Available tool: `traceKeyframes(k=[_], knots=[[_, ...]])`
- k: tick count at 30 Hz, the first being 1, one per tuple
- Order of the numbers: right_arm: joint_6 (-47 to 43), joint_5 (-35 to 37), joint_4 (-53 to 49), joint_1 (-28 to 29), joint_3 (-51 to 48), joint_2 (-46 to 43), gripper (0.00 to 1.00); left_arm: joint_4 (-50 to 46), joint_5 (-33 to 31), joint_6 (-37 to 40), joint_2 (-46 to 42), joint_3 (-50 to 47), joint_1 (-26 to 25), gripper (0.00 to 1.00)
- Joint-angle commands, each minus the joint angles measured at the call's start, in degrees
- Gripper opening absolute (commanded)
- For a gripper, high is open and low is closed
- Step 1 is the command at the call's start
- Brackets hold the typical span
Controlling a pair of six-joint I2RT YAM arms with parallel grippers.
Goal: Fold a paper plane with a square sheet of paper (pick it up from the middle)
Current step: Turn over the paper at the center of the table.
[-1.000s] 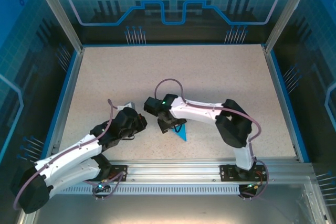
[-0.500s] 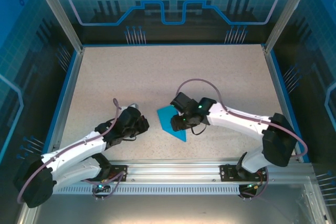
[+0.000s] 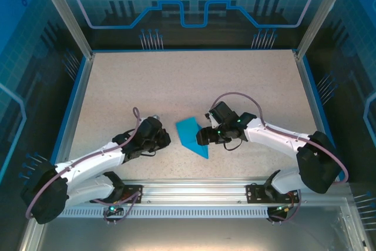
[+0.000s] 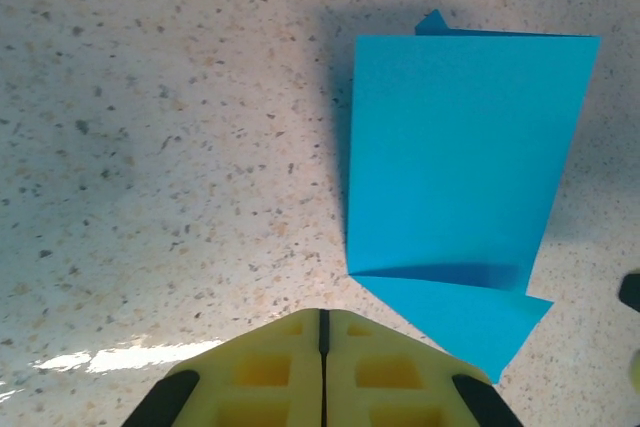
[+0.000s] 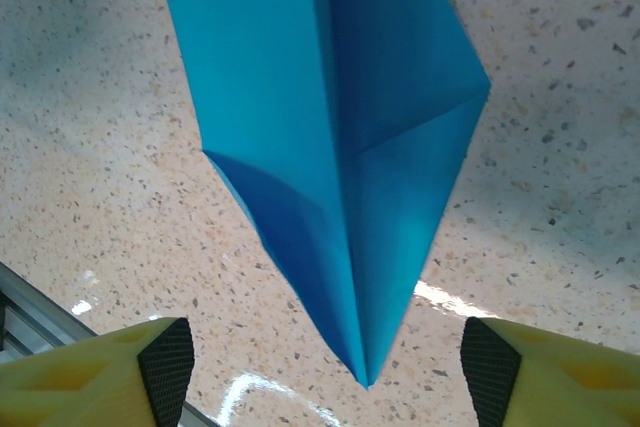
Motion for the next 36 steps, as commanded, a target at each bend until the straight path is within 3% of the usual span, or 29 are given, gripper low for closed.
traceKeyframes(k=[1,9,24,27,31,36], knots=[[-1.44,-4.03,2.31,-1.2,-0.94,-0.71,0.78,2.05,2.48,1.27,1.28,1.96,0.31,0.09],[-2.43,-5.79,3.47,-2.19,-1.97,0.78,0.81,3.11,5.18,1.94,4.75,4.16,0.29,0.11],[-4.88,-10.93,4.86,-2.15,0.41,9.49,0.85,3.5,5.37,1.29,2.75,2.63,1.02,0.12],[-5.25,-9.17,3.68,-1.44,1.78,11.23,0.85,3.4,5.44,1.35,2.87,2.55,1.19,0.13],[-5.57,-9.09,3.43,-0.91,3.47,14.42,0.8,3.23,5.44,1.45,2.98,2.44,1.27,0.13],[-5.1,-8.11,2.87,0.33,5.57,15.69,0.61,3.41,5.39,1.38,3.15,2.47,1.34,0.13]])
